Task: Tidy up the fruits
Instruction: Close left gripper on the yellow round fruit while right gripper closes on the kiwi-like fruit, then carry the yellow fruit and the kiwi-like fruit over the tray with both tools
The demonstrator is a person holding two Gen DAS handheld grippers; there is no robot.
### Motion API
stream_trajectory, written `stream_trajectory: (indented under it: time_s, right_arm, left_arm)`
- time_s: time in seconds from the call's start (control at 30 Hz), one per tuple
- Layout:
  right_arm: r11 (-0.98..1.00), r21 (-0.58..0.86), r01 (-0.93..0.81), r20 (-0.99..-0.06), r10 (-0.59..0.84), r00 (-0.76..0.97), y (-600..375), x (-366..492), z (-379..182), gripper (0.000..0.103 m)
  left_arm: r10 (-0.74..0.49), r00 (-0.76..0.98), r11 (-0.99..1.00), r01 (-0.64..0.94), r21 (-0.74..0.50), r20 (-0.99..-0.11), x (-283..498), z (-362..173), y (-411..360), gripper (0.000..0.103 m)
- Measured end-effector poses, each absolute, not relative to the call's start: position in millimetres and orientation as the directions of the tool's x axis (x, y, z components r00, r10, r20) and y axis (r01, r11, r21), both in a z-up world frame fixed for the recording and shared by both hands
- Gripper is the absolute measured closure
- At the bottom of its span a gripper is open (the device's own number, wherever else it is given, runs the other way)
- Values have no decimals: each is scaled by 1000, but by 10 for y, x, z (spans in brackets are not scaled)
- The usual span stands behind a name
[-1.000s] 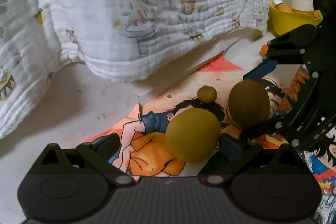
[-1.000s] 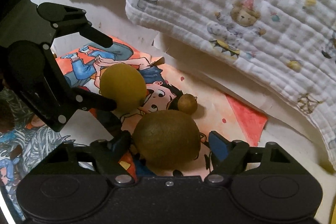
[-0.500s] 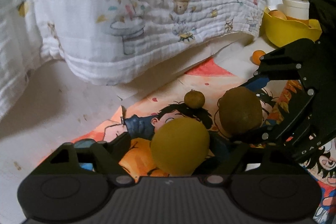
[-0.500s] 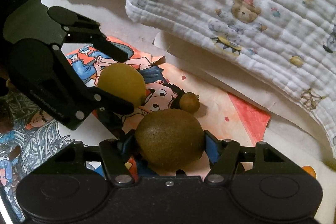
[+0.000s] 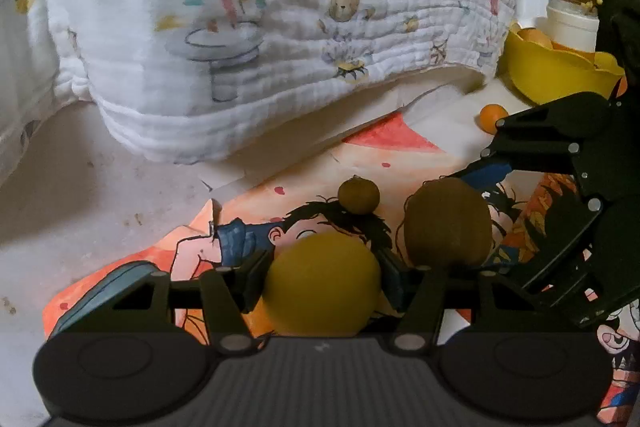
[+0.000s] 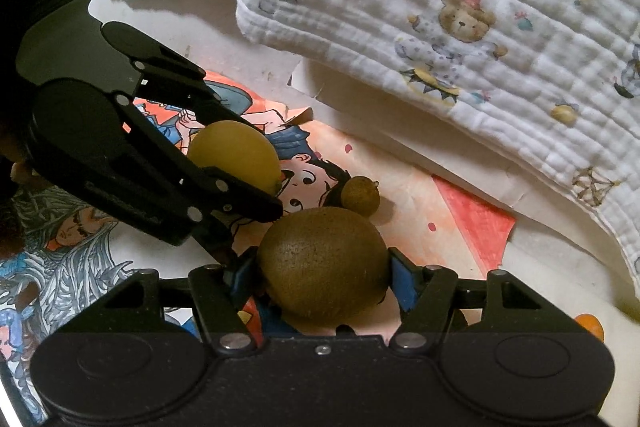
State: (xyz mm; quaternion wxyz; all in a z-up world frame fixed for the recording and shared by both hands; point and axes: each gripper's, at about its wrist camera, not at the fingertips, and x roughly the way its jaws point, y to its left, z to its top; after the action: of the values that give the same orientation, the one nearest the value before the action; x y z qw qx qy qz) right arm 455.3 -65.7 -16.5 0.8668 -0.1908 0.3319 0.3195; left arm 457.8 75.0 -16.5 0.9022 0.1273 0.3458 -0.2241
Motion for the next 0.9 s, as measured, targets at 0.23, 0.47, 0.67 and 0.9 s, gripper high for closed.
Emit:
stream_trajectory:
  time_s: [0.23,0.47,0.67,0.9]
  right_arm:
    - [726,-123,-677,-695,424,581,-650,4559,-173,35]
    - [734,-100,-671,-693,432,577,-683,4536,-166,36]
    - [739,-90,-668,-682,443,582,-720,4428,-123,37]
    - [735,-85,-673,-665,461,588,-773,4220,6,37]
  left_arm:
    - [-282,666,874,475,101,-691,4548,-194,720,42]
    - [-236,665,931,365,32,-709,4555,-163,761,42]
    - [-254,672,938,346,-9,-696,4414,-63,790,43]
    - [-285,655,938,342,-61,-700,4209,125,725,43]
